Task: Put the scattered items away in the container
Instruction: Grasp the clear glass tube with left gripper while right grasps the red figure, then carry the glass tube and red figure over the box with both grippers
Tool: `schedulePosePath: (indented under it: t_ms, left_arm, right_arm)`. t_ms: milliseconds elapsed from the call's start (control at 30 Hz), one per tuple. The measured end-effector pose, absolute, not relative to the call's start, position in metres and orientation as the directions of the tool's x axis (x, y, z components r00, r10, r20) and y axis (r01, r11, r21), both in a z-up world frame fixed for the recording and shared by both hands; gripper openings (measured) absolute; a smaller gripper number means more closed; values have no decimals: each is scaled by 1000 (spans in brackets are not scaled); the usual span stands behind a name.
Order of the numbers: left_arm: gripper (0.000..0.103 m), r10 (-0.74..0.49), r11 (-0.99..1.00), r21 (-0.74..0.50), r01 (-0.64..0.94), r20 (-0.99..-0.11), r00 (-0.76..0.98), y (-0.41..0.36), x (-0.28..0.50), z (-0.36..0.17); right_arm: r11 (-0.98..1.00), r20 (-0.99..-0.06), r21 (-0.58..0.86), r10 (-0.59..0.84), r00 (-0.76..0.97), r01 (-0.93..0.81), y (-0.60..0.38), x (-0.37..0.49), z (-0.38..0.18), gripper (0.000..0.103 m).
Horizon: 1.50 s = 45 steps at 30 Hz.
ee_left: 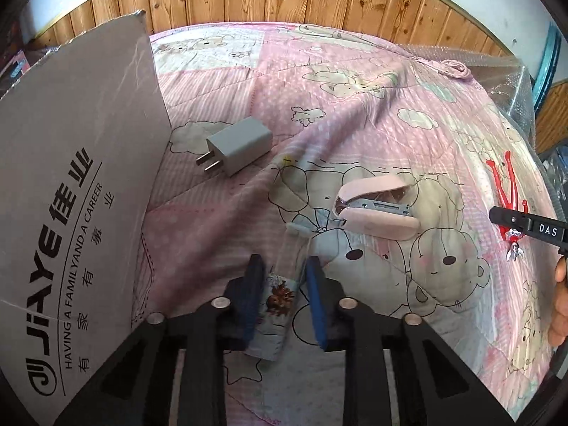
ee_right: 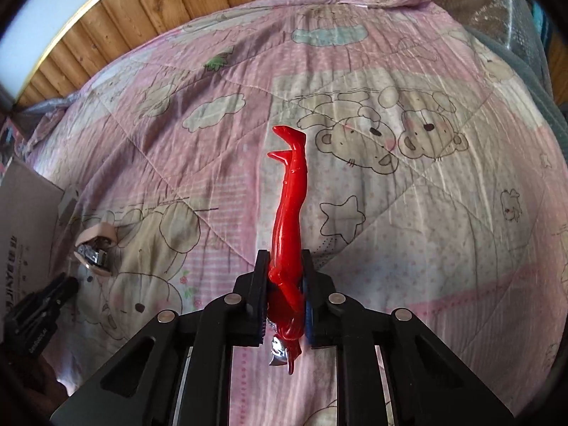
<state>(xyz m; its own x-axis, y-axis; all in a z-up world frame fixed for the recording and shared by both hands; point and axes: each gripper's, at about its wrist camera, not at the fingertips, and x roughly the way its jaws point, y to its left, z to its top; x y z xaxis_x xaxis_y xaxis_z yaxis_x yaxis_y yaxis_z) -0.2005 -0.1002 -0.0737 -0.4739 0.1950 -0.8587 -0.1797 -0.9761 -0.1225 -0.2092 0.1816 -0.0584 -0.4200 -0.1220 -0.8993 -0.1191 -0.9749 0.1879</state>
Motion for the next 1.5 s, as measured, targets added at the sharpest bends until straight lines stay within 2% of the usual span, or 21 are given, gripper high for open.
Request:
schedulePosePath:
  t_ms: [200,367,833,1500]
  left_arm:
    - [20,275,-961,-234,-145,-845,-458,-120,-190,-66]
    - [20,318,-948,-269,-170,-825,-467,-118,-173,-48]
    - [20,355,-931,-254,-262,-802,-480,-93,-132,-10]
    - [20,381,-917,-241,-318,-765,-519,-115,-70,31]
  right_arm:
    - [-949,-866,290,-204,-456,-127,184,-202,-44,16]
    - [-937,-840,335,-250,-482,-98,177,-190,-32,16]
    - [-921,-818,386,-317,-480,-49,141,-143,-24,16]
    - [-930,-811,368,-329,-484,15,85,-79,-17,16]
